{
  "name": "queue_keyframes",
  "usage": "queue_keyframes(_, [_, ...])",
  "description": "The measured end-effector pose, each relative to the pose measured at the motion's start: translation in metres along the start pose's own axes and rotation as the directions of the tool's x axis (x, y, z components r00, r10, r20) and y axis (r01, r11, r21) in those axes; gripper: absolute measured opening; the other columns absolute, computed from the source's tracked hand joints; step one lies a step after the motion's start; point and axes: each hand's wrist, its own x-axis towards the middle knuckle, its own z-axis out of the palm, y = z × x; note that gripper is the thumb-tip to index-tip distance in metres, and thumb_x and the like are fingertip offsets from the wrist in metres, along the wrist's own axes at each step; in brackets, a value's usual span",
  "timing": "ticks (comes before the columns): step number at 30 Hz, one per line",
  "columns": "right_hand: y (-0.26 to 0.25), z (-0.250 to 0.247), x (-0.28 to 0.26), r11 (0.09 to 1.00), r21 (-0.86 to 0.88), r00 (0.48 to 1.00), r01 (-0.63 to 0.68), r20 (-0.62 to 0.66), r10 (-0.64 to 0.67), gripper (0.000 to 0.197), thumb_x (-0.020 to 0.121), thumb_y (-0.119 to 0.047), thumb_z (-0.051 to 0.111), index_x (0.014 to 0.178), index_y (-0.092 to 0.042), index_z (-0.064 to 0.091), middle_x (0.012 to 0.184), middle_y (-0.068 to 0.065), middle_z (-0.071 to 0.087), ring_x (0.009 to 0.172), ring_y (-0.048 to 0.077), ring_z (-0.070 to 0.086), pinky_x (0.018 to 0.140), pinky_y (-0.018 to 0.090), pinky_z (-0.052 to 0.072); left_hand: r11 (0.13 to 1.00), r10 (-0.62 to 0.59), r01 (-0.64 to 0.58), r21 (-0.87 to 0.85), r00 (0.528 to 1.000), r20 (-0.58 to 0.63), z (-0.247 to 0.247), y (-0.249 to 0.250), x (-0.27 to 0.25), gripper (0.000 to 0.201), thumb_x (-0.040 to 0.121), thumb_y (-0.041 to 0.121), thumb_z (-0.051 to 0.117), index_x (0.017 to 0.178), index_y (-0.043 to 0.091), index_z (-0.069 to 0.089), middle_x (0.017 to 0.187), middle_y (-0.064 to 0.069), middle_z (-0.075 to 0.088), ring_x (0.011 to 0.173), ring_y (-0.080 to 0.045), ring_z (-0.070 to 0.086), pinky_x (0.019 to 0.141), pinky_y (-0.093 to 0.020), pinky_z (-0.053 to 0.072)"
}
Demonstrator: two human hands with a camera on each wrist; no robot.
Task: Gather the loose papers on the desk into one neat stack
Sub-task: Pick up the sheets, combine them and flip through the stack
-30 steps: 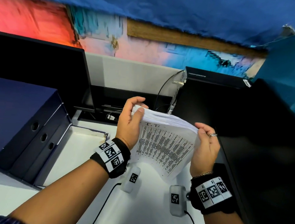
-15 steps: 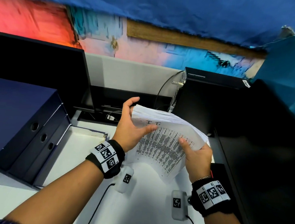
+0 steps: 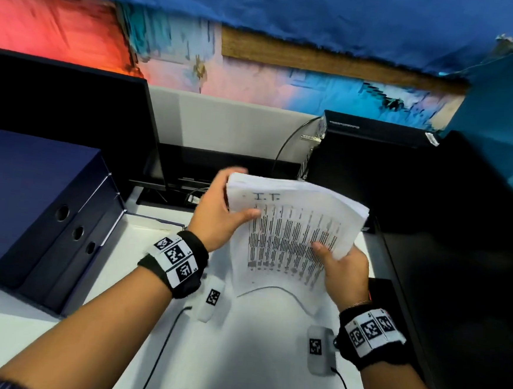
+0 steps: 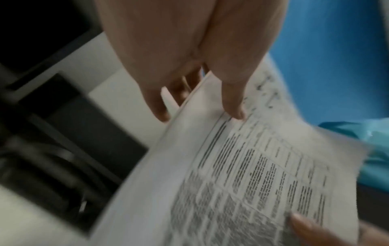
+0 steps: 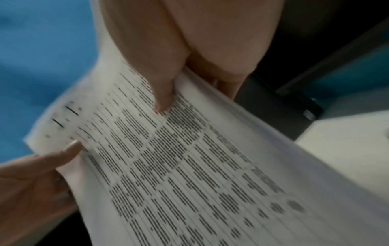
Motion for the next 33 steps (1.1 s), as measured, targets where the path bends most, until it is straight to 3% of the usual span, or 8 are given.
queue_keyframes(3, [-0.03,-0.005,0.007,0.931,-0.298,0.976,0.212,0.109,-0.187,0.018,0.085,-0.03,0.071,0.097,-0.017,0.072,0.081,0.0,0.073,0.078,0.021,0.069,0.069,0.033,0.057,0.832,0.319,-0.317,0.455,0.945,0.075,-0.008,0.029,0.011,0.087,0.059,0.041,0.089,0.135,0.037,0.048,0.131,0.011,0.057,0.125,-0.017,0.048,0.109,-0.042,0.037])
queue_keyframes(5, [-0.049,-0.002,0.009,0.831,-0.421,0.929,0.364,0.228,-0.292,0.015,0.086,-0.037,0.068,0.091,-0.023,0.068,0.073,-0.002,0.07,0.071,0.022,0.065,0.065,0.034,0.053,0.769,0.29,-0.401,0.498,0.913,0.288,-0.007,0.039,0.021,0.057,0.064,0.045,0.084,0.115,0.031,0.065,0.119,0.009,0.067,0.114,-0.018,0.059,0.101,-0.049,0.044])
queue_keyframes(8, [-0.052,-0.007,0.014,0.75,-0.548,0.926,0.37,0.286,-0.248,0.016,0.083,-0.041,0.069,0.089,-0.027,0.063,0.069,-0.006,0.063,0.071,0.022,0.059,0.061,0.03,0.045,0.929,0.125,-0.229,0.29,0.933,0.339,-0.008,0.031,0.025,0.016,0.078,0.023,0.081,0.085,0.011,0.074,0.082,-0.003,0.075,0.082,-0.023,0.07,0.076,-0.039,0.055])
queue_keyframes(12, [-0.011,-0.039,0.024,0.712,-0.688,0.984,0.138,0.176,-0.02,0.021,0.077,-0.041,0.072,0.091,-0.026,0.067,0.081,-0.001,0.07,0.084,0.028,0.065,0.069,0.033,0.051,0.978,0.075,-0.099,0.183,0.988,0.136,-0.024,0.001,0.021,0.007,0.081,0.011,0.078,0.085,0.015,0.074,0.084,0.004,0.075,0.079,-0.006,0.07,0.075,-0.022,0.053])
queue_keyframes(17, [0.004,-0.047,0.023,0.998,-0.052,0.995,-0.035,-0.092,0.03,0.02,0.076,-0.008,0.079,0.083,-0.02,0.065,0.072,-0.003,0.068,0.061,0.003,0.066,0.063,0.024,0.054,0.997,-0.079,0.08,-0.002,0.993,-0.086,-0.023,-0.039,0.013,0.016,0.084,0.01,0.075,0.099,0.015,0.075,0.098,-0.001,0.077,0.095,-0.017,0.074,0.091,-0.038,0.057])
queue_keyframes(21, [0.021,-0.024,0.018,0.936,0.339,0.986,-0.098,-0.095,0.138,0.045,0.074,0.003,0.078,0.113,-0.015,0.063,0.094,0.0,0.072,0.077,0.002,0.07,0.072,0.02,0.059,0.962,-0.209,0.17,-0.214,0.963,-0.173,-0.011,-0.056,0.003,0.024,0.086,0.011,0.072,0.11,0.01,0.072,0.106,-0.008,0.077,0.099,-0.025,0.074,0.093,-0.044,0.057])
queue_keyframes(27, [0.034,-0.002,0.007,0.956,0.246,0.98,-0.16,-0.079,0.184,0.016,0.08,-0.006,0.076,0.08,-0.019,0.067,0.081,-0.002,0.07,0.07,0.008,0.067,0.061,0.012,0.057,0.934,-0.304,0.269,-0.234,0.944,-0.13,-0.006,-0.067,-0.004,0.026,0.087,0.011,0.071,0.113,0.006,0.069,0.106,-0.007,0.077,0.098,-0.022,0.074,0.095,-0.043,0.057])
queue_keyframes(33, [0.038,0.003,-0.002,0.999,0.053,0.972,-0.009,-0.234,0.022,0.015,0.085,-0.025,0.073,0.096,-0.015,0.069,0.079,-0.003,0.068,0.075,0.019,0.068,0.069,0.029,0.056,0.99,-0.067,0.092,0.104,0.974,-0.217,0.011,-0.064,-0.022,0.004,0.09,0.016,0.07,0.091,0.013,0.066,0.079,0.014,0.064,0.069,0.013,0.059,0.063,-0.005,0.044])
